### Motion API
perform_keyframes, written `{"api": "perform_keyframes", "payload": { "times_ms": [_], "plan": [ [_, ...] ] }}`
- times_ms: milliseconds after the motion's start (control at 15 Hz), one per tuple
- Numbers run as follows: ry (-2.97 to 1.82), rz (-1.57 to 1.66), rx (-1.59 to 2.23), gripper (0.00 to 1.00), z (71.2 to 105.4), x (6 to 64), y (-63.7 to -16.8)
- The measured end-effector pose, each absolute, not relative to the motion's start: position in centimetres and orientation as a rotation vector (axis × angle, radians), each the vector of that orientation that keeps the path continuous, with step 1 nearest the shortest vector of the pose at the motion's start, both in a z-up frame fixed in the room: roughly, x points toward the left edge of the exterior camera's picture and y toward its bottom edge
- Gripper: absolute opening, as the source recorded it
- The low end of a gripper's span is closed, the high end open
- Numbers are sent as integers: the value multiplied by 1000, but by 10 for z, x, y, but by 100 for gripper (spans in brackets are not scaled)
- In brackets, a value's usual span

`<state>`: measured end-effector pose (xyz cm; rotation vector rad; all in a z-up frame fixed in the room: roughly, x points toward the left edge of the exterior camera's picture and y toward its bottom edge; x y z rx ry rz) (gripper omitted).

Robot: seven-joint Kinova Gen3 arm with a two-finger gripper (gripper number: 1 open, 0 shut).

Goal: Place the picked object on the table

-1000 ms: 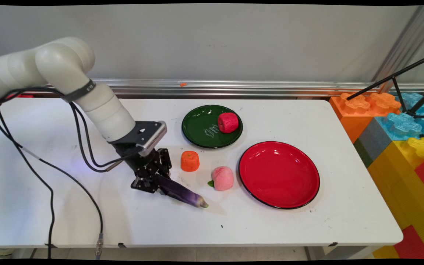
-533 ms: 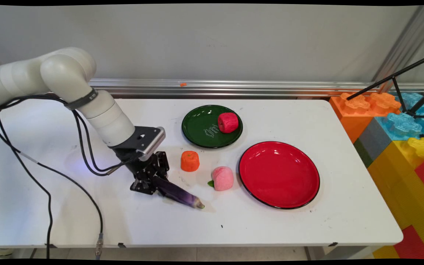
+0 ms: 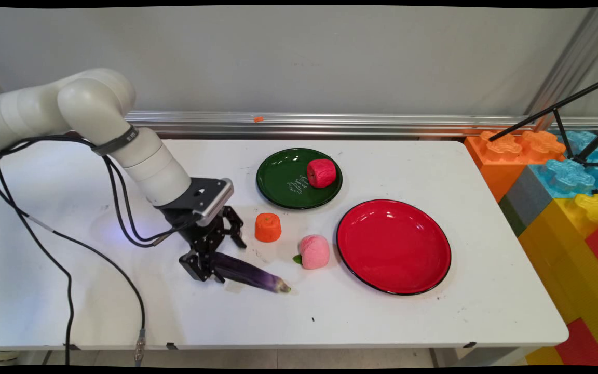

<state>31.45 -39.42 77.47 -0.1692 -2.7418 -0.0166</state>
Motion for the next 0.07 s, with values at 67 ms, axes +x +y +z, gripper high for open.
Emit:
{"api": "perform_keyframes", "payload": {
  "times_ms": [67],
  "plan": [
    [-2737,-12,-159,100,777,314,-396]
  ]
}}
